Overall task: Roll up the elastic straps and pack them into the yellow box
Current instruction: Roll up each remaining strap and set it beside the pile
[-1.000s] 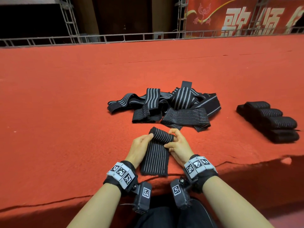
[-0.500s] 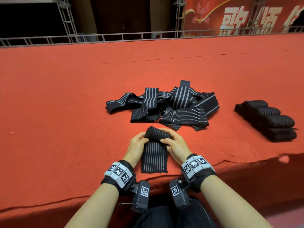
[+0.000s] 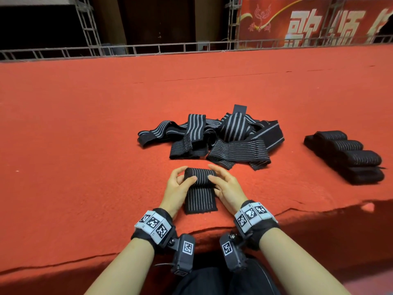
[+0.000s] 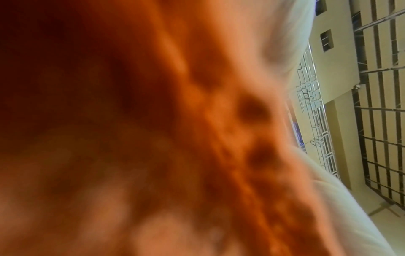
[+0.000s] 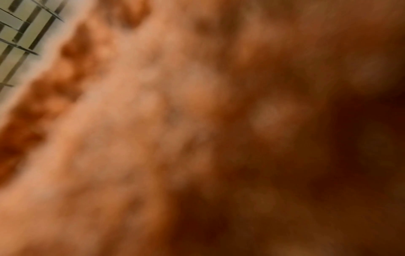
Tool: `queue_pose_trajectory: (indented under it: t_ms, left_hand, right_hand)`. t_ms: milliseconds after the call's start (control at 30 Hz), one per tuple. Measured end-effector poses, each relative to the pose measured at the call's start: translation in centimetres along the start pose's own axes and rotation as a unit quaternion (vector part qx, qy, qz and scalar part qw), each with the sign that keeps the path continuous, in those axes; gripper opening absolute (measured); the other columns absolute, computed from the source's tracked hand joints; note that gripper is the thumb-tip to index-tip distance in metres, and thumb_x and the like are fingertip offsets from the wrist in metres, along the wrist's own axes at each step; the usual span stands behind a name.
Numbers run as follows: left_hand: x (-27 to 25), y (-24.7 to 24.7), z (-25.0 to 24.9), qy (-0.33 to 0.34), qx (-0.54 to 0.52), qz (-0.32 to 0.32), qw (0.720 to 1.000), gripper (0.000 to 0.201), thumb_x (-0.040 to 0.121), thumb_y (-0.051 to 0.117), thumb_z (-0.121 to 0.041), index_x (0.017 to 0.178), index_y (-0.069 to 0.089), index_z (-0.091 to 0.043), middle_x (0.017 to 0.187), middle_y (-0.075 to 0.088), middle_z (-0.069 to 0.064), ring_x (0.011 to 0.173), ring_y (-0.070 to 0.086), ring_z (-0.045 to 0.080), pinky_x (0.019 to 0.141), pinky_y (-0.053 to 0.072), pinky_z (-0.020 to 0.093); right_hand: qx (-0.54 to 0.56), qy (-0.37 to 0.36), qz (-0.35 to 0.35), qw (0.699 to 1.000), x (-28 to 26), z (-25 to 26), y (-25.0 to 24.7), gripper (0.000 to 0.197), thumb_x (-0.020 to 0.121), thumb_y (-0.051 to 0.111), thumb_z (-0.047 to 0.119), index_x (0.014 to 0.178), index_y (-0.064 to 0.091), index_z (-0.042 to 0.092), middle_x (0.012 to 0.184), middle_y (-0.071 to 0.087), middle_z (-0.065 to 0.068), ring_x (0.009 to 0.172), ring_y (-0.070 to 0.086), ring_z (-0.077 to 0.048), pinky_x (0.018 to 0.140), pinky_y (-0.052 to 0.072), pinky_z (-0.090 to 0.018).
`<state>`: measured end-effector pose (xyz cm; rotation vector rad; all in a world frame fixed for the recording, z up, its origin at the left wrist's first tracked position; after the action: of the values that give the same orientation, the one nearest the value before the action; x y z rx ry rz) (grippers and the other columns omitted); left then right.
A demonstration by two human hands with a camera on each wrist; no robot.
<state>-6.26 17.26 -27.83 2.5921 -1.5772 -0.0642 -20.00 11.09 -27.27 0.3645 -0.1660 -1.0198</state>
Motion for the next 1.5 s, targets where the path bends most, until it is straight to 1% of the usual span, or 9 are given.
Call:
queue_pose_trajectory:
  t_ms: [100, 467, 767, 900, 1000, 1100, 1200, 1300, 1500]
  left_hand:
    - [0.1, -0.2, 0.1, -0.007, -0.010, 0.013, 1.000, 0.038, 0.089, 0.061, -0.004, 0.126, 0.053, -0.010, 0.112, 0.069, 0.007, 0.101, 0.066, 0.018, 0.087, 0.052, 0.030]
    - [0.7, -0.9, 0.5, -0.010, 0.034, 0.041, 0.999, 0.037, 0.091, 0.058, 0.000, 0.127, 0.055, -0.007, 0.120, 0.065, 0.009, 0.115, 0.060, 0.022, 0.104, 0.045, 0.040]
    - [0.5, 0.0, 0.2, 0.012, 0.083, 0.084, 0.993, 0.031, 0.098, 0.051, -0.009, 0.128, 0.050, -0.017, 0.089, 0.071, 0.006, 0.077, 0.069, 0.013, 0.071, 0.054, 0.024]
    - [0.5, 0.1, -0.1, 0.008, 0.069, 0.086, 0.994, 0.038, 0.096, 0.049, -0.002, 0.131, 0.050, -0.017, 0.100, 0.069, 0.008, 0.088, 0.066, 0.019, 0.083, 0.053, 0.034]
    - [0.4, 0.1, -0.5, -0.008, 0.061, 0.073, 0.995, 0.029, 0.088, 0.055, -0.026, 0.115, 0.060, -0.034, 0.104, 0.069, 0.001, 0.101, 0.063, 0.023, 0.091, 0.048, 0.044]
    - [0.2, 0.2, -0.6, 0.001, 0.075, 0.057, 0.996, 0.023, 0.091, 0.058, -0.042, 0.106, 0.064, -0.025, 0.100, 0.068, 0.000, 0.099, 0.064, 0.019, 0.090, 0.050, 0.039]
    - [0.2, 0.3, -0.5, 0.000, 0.084, 0.051, 0.995, 0.016, 0.096, 0.056, -0.030, 0.105, 0.061, -0.018, 0.100, 0.065, 0.005, 0.092, 0.063, 0.021, 0.072, 0.054, 0.033]
    - [0.2, 0.1, -0.5, -0.031, 0.056, 0.049, 0.997, 0.016, 0.094, 0.058, -0.020, 0.110, 0.058, -0.018, 0.106, 0.060, 0.009, 0.087, 0.065, 0.023, 0.056, 0.054, 0.025]
    - [-0.1, 0.0, -0.9, -0.045, 0.011, 0.041, 0.998, 0.024, 0.092, 0.059, -0.010, 0.115, 0.056, -0.015, 0.109, 0.059, 0.006, 0.090, 0.062, 0.017, 0.064, 0.056, 0.024]
  right_hand:
    - [0.005, 0.008, -0.015, 1.000, 0.3, -0.4, -0.2, 0.042, 0.096, 0.052, 0.006, 0.134, 0.039, 0.017, 0.116, 0.064, -0.010, 0.097, 0.066, -0.015, 0.075, 0.054, -0.026]
    - [-0.005, -0.003, 0.001, 1.000, 0.2, -0.4, -0.4, 0.040, 0.091, 0.057, -0.003, 0.129, 0.049, 0.005, 0.118, 0.062, -0.021, 0.101, 0.065, -0.023, 0.090, 0.053, -0.038]
    - [0.040, -0.019, 0.007, 0.999, 0.2, -0.4, -0.6, 0.043, 0.093, 0.052, -0.006, 0.131, 0.045, 0.014, 0.117, 0.064, -0.014, 0.099, 0.066, -0.017, 0.078, 0.056, -0.028]
    - [0.018, -0.010, 0.010, 1.000, 0.3, -0.6, -0.8, 0.045, 0.088, 0.051, -0.014, 0.129, 0.047, 0.005, 0.121, 0.061, -0.016, 0.108, 0.061, -0.023, 0.092, 0.051, -0.036]
    - [-0.023, -0.021, 0.005, 1.000, 0.2, -0.5, -1.0, 0.046, 0.081, 0.050, -0.024, 0.110, 0.058, 0.011, 0.102, 0.062, -0.009, 0.096, 0.060, -0.022, 0.087, 0.050, -0.039]
    - [-0.050, -0.022, 0.008, 0.998, 0.0, -0.3, -0.9, 0.054, 0.077, 0.046, -0.028, 0.104, 0.062, 0.015, 0.098, 0.061, -0.007, 0.086, 0.060, -0.017, 0.076, 0.052, -0.030]
    - [-0.042, -0.007, 0.010, 0.999, 0.0, -0.2, -0.9, 0.061, 0.075, 0.038, -0.030, 0.108, 0.065, 0.013, 0.097, 0.063, -0.007, 0.073, 0.055, -0.011, 0.060, 0.046, -0.017]
    - [-0.011, -0.001, 0.005, 1.000, 0.4, -0.5, -0.8, 0.064, 0.078, 0.036, -0.028, 0.120, 0.062, 0.012, 0.112, 0.063, -0.011, 0.093, 0.058, -0.019, 0.078, 0.048, -0.027]
    - [0.055, 0.028, -0.014, 0.998, 0.6, 0.0, -0.6, 0.041, 0.094, 0.033, -0.009, 0.129, 0.053, 0.002, 0.115, 0.062, -0.012, 0.100, 0.061, -0.021, 0.085, 0.055, -0.032]
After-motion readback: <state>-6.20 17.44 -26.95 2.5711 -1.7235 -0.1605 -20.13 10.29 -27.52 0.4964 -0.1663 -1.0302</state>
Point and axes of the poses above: each hand's wrist, its own x-axis towards the middle knuckle, its own y-axis out of the palm, z = x × y, the point moved 1 cm from there along x, towards the middle knuckle
